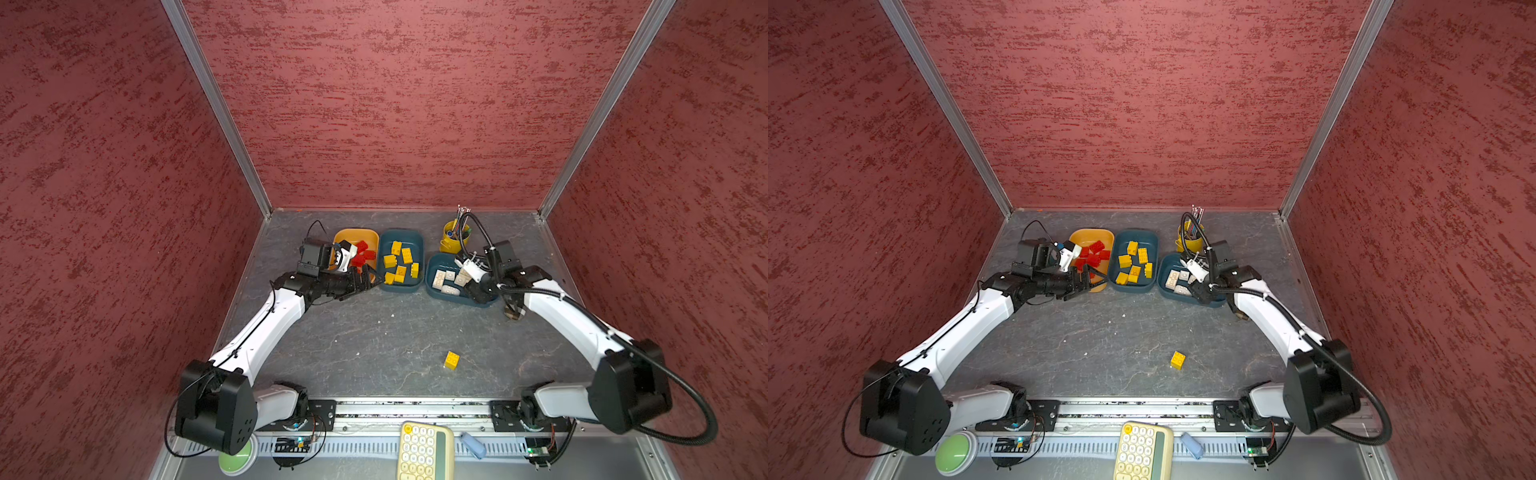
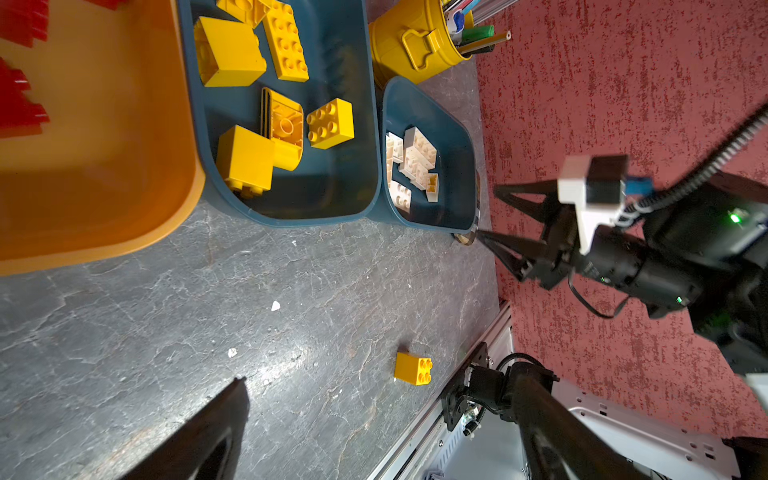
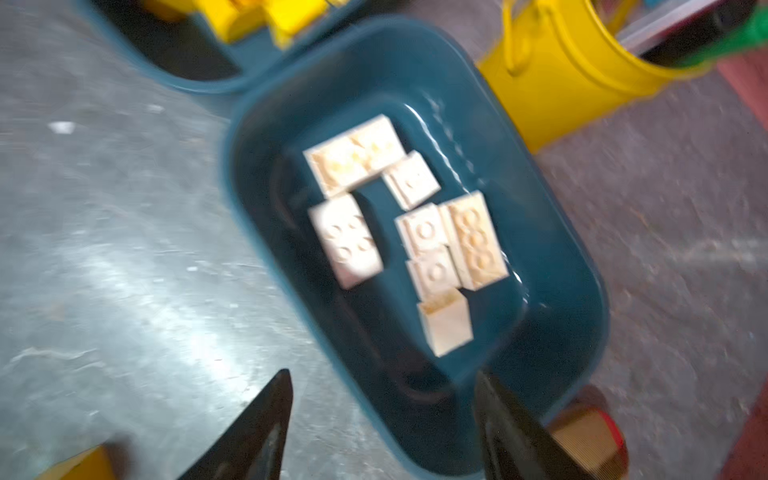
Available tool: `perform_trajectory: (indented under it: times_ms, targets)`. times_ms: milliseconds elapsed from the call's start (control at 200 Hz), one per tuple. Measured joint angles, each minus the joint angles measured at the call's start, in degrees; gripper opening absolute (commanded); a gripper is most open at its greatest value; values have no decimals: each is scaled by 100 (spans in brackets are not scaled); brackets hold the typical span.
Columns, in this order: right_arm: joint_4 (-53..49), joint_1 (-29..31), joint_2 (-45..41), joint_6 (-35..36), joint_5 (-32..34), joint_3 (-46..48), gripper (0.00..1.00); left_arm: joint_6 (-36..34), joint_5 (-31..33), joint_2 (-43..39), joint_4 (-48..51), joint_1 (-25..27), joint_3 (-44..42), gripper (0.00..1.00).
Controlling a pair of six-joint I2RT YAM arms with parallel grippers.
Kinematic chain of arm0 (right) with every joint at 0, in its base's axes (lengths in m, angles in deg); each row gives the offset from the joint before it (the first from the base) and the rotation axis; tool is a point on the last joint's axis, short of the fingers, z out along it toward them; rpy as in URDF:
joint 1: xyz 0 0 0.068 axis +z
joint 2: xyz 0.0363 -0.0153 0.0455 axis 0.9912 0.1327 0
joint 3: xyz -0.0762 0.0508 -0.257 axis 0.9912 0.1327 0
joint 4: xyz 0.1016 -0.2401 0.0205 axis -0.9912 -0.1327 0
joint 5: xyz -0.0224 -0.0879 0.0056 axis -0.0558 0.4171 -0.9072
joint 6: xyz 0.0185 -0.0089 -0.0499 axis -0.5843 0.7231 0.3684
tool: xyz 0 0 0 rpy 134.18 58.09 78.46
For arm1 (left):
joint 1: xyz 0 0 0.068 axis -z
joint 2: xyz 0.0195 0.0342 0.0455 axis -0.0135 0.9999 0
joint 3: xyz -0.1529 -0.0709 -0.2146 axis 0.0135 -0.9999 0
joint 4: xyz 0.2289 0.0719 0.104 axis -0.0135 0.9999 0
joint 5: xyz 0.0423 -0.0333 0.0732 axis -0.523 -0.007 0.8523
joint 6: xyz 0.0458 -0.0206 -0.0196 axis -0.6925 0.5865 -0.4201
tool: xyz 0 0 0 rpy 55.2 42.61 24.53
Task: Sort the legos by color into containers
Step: 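Move the right gripper to the yellow 2x2 brick and grasp it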
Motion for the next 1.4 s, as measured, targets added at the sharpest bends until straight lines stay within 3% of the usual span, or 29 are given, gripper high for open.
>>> perform_trajectory:
  times_ms: [250, 441, 777, 882, 1027, 1197, 1403]
  targets:
    - [-638, 1311, -629, 61, -645, 693, 74, -85, 0, 0, 11, -76, 0, 99]
    - [-898, 1790, -946, 236, -723, 1320, 76, -94, 4, -22, 46, -96, -20, 99]
    - [-713, 2472, -435, 214, -457, 1676, 73, -96, 116, -160, 138, -101, -131, 99]
    - [-595, 2498, -190, 173, -363, 1674, 66, -96, 131, -160, 144, -101, -131, 99]
    - [-496, 2503, 68, 105, -289, 1674, 38, -103, 136, -151, 173, -101, -131, 99]
    - [-407, 2505, 81, 76, -249, 1657, 17, -138, 136, -151, 227, -101, -131, 99]
    - [-190, 2260, -450, 129, -225, 1504, 15, -140, 136, -151, 247, -107, -131, 99]
